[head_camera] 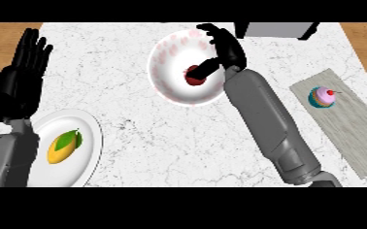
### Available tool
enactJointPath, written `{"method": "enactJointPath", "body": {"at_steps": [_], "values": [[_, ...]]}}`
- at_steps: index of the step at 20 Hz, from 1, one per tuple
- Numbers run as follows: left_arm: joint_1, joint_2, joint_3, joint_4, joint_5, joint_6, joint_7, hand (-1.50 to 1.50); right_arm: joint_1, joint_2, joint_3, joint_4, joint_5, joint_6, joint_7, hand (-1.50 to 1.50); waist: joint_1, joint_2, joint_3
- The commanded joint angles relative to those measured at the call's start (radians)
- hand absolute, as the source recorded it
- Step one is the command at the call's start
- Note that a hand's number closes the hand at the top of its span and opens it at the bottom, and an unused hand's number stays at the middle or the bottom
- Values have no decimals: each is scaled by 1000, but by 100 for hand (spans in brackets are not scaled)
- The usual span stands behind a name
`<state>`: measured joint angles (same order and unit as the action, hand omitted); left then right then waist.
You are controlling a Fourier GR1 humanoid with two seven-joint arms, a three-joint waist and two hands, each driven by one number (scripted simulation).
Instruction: Pick the tomato from the placemat and place it in the bowl
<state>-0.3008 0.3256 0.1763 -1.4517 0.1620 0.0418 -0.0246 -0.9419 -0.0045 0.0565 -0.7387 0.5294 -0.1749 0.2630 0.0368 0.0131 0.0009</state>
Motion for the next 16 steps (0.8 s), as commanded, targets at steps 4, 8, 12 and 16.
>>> {"method": "enactJointPath", "body": {"at_steps": [4,8,12,16], "values": [[31,19,31,23,9,-27,-42,0,-9,-9,-117,36,-71,-245,-187,-150,-11,-3,-1],[51,12,16,-81,8,-2,42,0,26,-42,-185,37,-112,-295,-233,-150,-18,-10,0],[0,12,34,-11,-2,11,13,0,77,-144,-287,-26,-222,-222,-267,-150,-39,-10,0],[37,18,43,22,-6,-24,-45,0,109,-254,-363,2,-309,-99,-351,-150,-33,-8,0]]}}
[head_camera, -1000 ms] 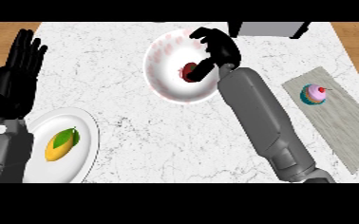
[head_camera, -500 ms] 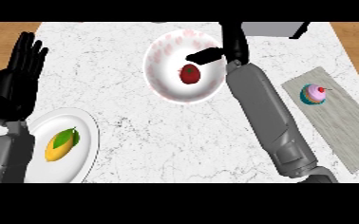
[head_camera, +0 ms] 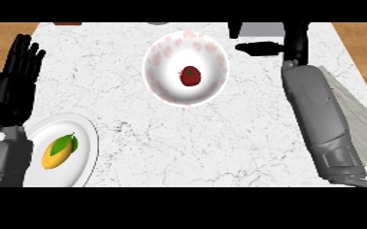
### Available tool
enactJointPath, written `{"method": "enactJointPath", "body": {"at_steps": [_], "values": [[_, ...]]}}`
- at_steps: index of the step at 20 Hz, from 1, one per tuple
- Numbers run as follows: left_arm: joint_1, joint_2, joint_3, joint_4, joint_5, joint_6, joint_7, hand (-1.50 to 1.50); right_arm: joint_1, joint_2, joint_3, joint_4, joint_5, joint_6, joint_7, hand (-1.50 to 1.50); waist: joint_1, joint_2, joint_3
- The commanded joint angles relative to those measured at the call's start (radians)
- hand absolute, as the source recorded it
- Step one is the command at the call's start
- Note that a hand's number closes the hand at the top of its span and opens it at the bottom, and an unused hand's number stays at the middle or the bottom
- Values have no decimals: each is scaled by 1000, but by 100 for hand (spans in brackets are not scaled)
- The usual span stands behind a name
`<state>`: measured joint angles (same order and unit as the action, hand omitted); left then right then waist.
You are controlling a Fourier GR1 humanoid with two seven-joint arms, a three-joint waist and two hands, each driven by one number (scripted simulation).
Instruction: Pick the tomato from the placemat and place it in the bowl
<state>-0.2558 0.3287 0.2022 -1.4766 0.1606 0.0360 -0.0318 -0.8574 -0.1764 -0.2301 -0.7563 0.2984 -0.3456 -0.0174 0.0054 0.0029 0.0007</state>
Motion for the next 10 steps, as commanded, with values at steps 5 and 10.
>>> {"method": "enactJointPath", "body": {"at_steps": [5,10], "values": [[0,-35,-26,-32,-32,37,33,0,144,-193,-135,-4,-171,238,-169,-150,-4,-2,0],[-43,-19,4,54,-22,12,-1,0,191,-294,-185,6,-247,382,-204,-150,-10,-1,0]]}}
